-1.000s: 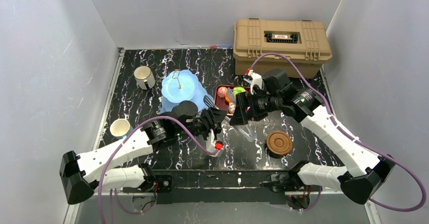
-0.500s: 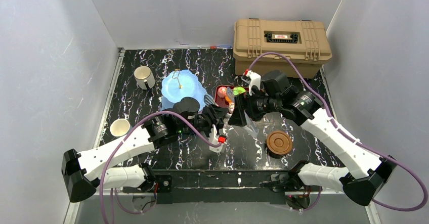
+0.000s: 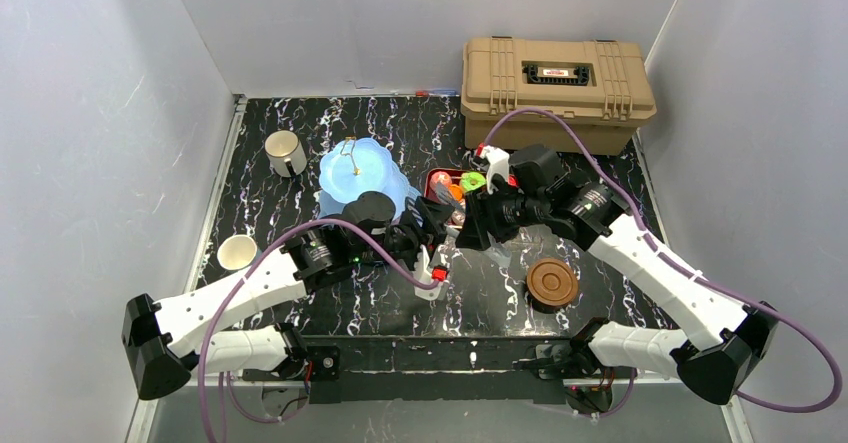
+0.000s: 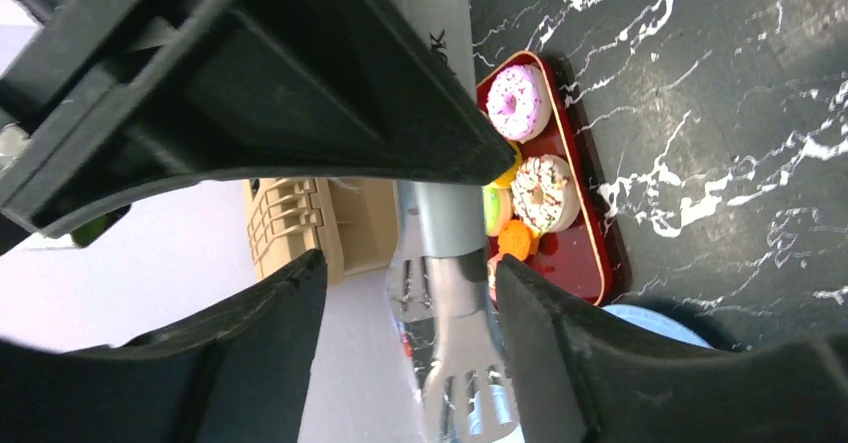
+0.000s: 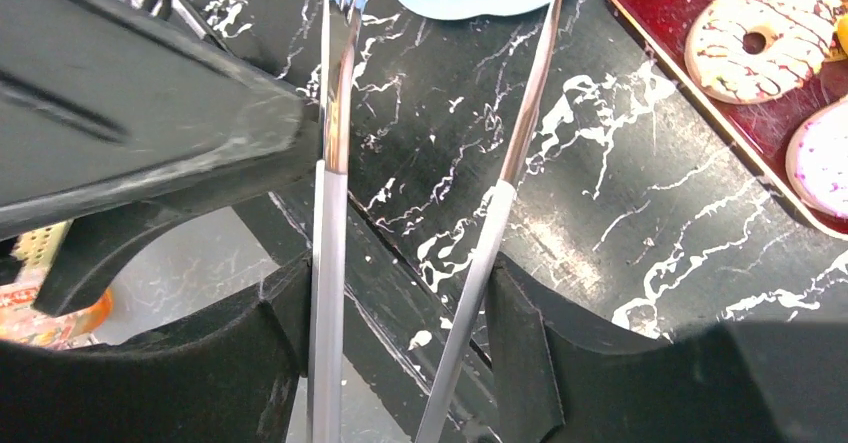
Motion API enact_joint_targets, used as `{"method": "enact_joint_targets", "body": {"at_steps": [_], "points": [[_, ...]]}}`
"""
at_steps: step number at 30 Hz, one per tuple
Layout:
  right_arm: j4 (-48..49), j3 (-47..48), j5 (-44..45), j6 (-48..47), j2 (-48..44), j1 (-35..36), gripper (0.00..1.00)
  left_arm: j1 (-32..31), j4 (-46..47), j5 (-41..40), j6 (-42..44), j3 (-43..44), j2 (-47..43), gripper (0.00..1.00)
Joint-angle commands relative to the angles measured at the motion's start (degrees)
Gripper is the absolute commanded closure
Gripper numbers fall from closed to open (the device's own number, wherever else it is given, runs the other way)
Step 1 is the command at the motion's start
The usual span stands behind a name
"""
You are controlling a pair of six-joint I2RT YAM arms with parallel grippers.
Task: Serve the afternoon tea
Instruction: Pick up the desert from the tray.
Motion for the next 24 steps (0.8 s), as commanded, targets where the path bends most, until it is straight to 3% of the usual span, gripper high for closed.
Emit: {"method": "enact_joint_targets", "body": {"at_steps": [1, 6, 24], "points": [[1.32, -0.57, 3.0, -0.47, -0.38, 0.01, 0.38, 0.09, 2.05, 0.34, -0.26, 1.65, -0.5, 0.34], [-0.56, -1.48, 6.85, 0.3, 0.5, 0.02, 0.38, 0.12, 1.54, -1.23, -1.78, 1.48, -2.23, 0.17], [-0.31, -4.63, 25.84, -0.11, 6.37, 0.02, 0.33, 0.36, -8.11, -6.46, -5.59, 2.64, -12.58, 0.16]]}}
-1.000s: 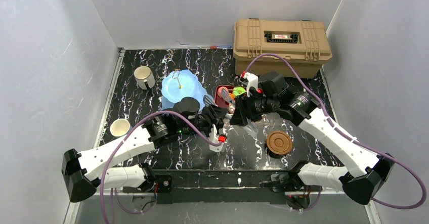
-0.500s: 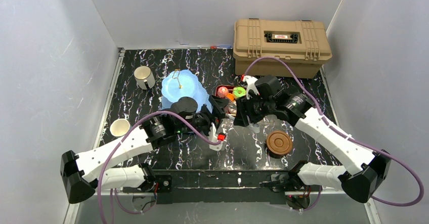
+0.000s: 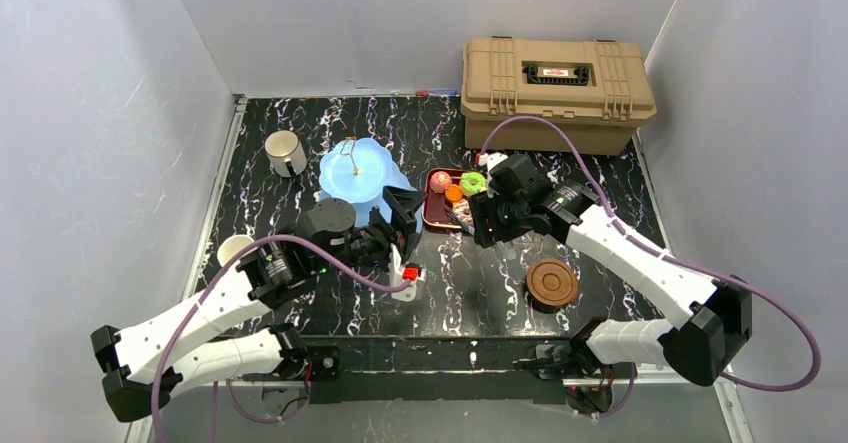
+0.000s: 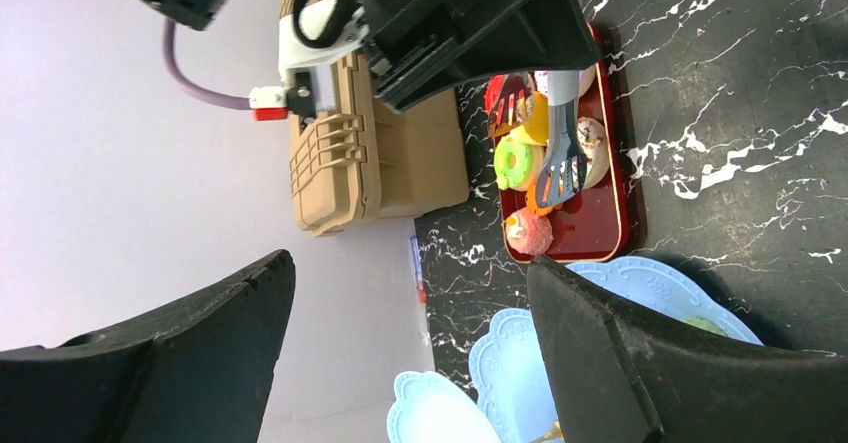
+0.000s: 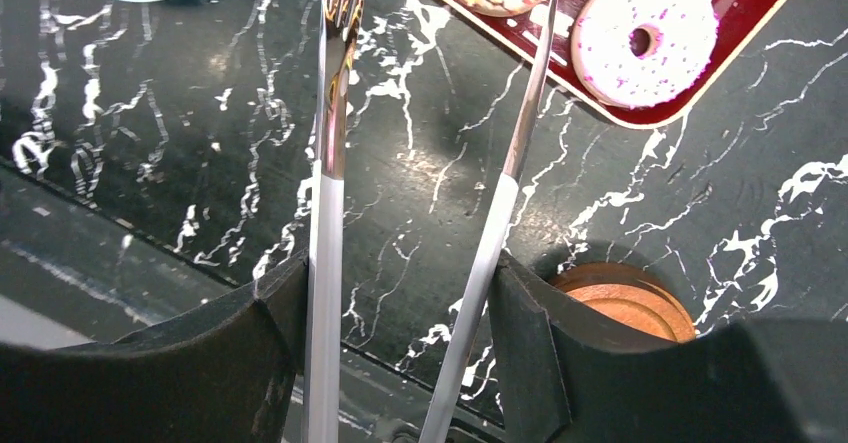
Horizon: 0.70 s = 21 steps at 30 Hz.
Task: Serve the afternoon tea
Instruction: Pick up the desert from the tray.
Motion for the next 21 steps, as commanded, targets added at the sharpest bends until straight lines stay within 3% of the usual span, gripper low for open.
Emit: {"method": "enact_joint_targets", "body": {"at_steps": [1, 21], "points": [[3.35, -1.52, 4.65, 0.52, 1.2, 0.02, 0.34, 0.34, -2.98, -1.43, -1.37, 1.86, -2.05, 0.16], [5.79, -2.49, 4.84, 3.6, 7.54, -0.61, 0.35, 0.29, -4.67, -0.78, -2.06, 2.38, -3.61, 0.19]]}}
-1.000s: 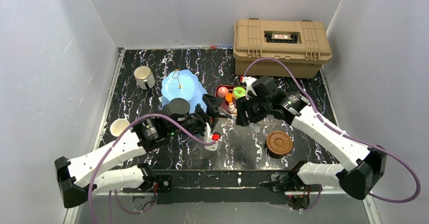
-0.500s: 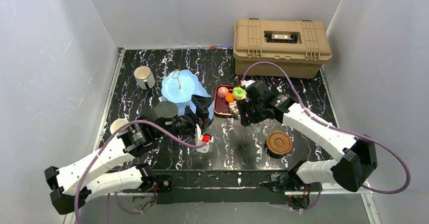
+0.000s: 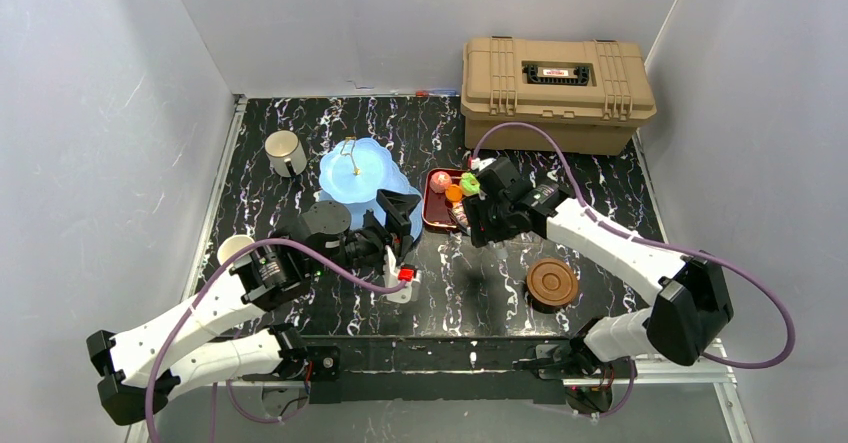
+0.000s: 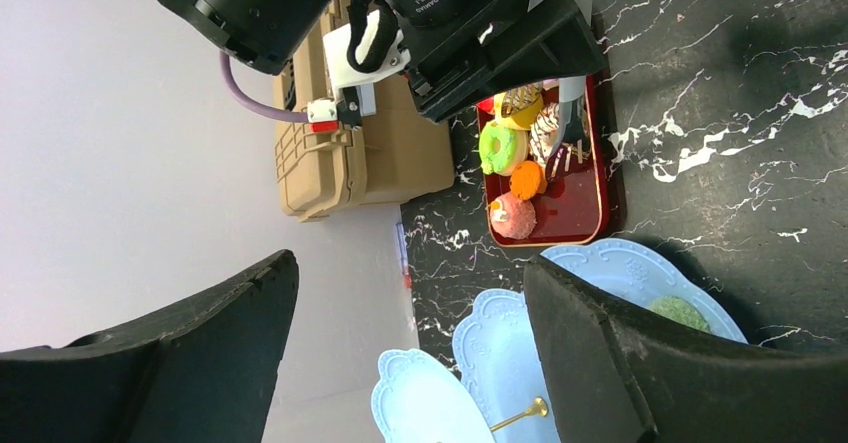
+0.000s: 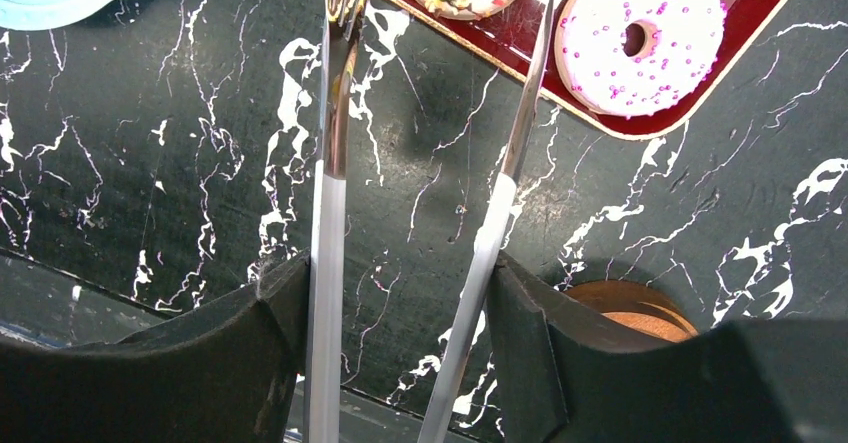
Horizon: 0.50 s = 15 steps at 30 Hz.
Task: Serve the afternoon tea
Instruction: Pick up the desert from the tray.
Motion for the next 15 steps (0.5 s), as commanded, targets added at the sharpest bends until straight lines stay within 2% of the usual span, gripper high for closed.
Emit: {"method": "enact_joint_targets", "body": {"at_steps": [1, 15], "points": [[1.14, 0.39, 0.44, 1.79, 1.03, -0.65, 0.35, 0.32, -1.27, 0.51, -0.71, 2.36, -1.37, 0.19], [0.56, -0.17, -2.01, 2.43, 4.76, -1.7, 0.39, 0.34, -2.31, 0.62, -0.63, 3.74, -1.41, 0.21]]}}
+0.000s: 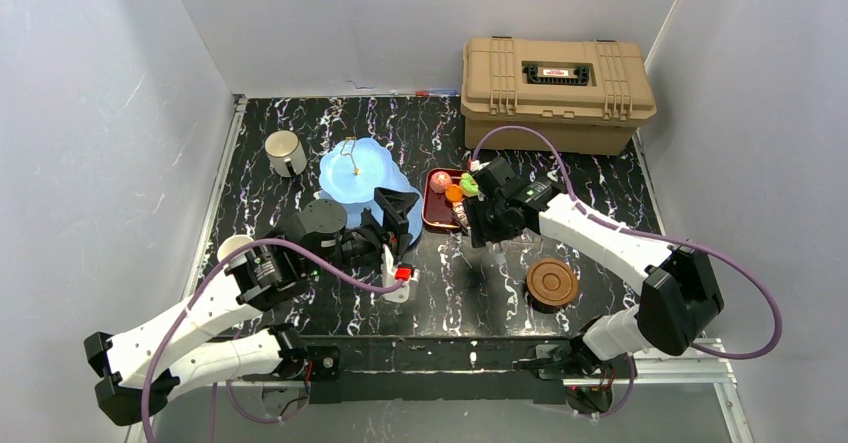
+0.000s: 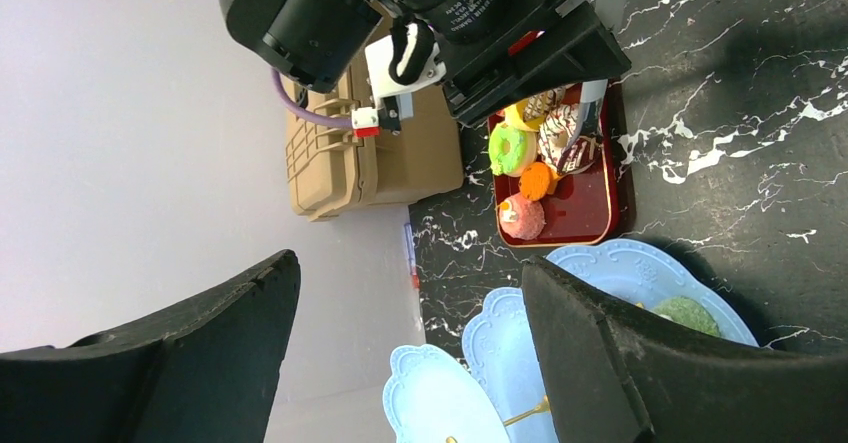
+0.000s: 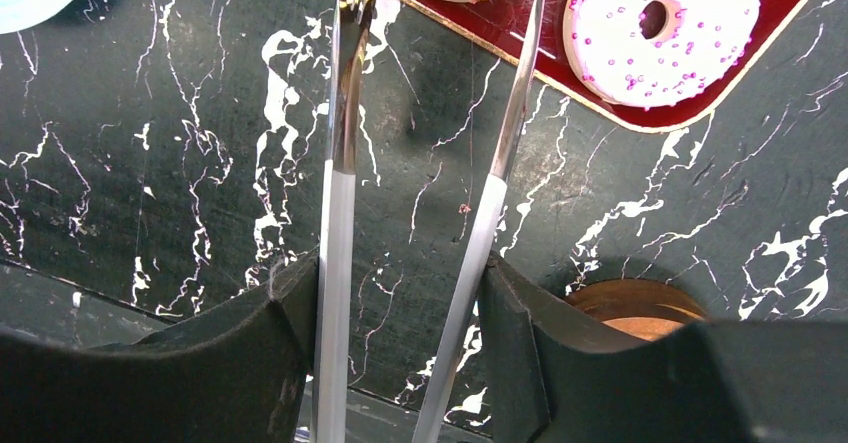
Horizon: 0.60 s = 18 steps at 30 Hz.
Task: Serve the afternoon tea
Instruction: Pick up the desert from the tray.
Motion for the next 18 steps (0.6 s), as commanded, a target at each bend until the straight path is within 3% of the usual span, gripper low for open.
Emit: {"method": "enact_joint_targets", "body": {"at_steps": [1, 10, 18], "points": [[0.22, -0.06, -0.89, 0.55, 1.9, -0.73, 0.39, 0.34, -1.28, 0.58, -0.6, 2.43, -1.07, 0.21], [-1.57, -0.16, -3.1, 1.06, 2.12, -1.8, 0.37, 0.26, -1.41, 1.42, -0.44, 3.16, -0.83, 0.21], [-2.44, -0.21, -7.55, 1.82, 2.25, -2.2, 0.49, 0.34, -1.34, 1.81, -0.47, 3.86, -0.83, 0.21]]}}
